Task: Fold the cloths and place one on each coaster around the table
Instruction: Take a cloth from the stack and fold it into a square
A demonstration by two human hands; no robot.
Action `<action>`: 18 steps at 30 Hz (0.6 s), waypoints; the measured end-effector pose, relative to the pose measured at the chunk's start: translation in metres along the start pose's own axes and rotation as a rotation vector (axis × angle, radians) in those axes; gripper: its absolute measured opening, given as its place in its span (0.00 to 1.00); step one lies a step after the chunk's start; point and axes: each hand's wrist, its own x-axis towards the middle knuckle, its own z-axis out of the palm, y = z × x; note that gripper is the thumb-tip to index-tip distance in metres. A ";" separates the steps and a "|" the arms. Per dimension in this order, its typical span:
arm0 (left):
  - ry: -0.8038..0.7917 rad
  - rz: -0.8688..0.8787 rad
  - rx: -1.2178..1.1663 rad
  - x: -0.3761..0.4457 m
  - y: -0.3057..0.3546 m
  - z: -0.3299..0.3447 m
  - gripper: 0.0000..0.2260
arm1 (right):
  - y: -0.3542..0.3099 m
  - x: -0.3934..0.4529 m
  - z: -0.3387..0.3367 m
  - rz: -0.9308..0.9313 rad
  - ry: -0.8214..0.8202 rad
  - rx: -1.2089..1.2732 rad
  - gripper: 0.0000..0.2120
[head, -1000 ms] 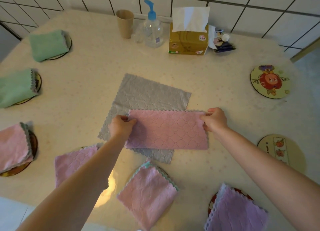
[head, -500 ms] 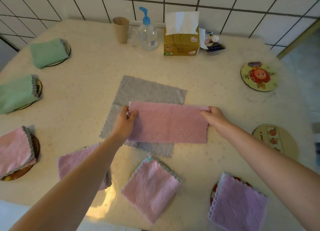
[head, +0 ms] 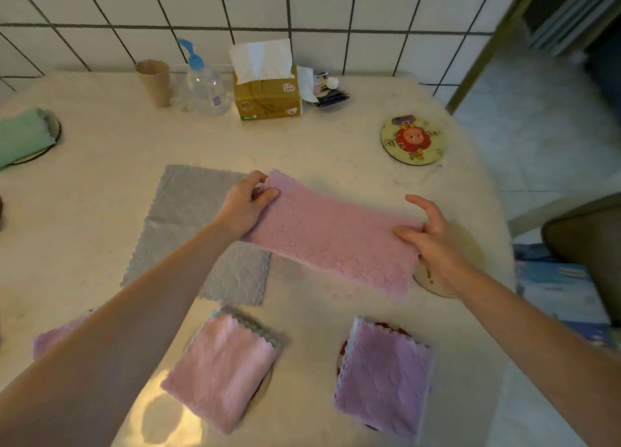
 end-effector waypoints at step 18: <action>-0.315 0.379 0.800 -0.077 -0.018 0.183 0.27 | 0.109 -0.017 -0.032 -0.862 -0.368 -1.409 0.29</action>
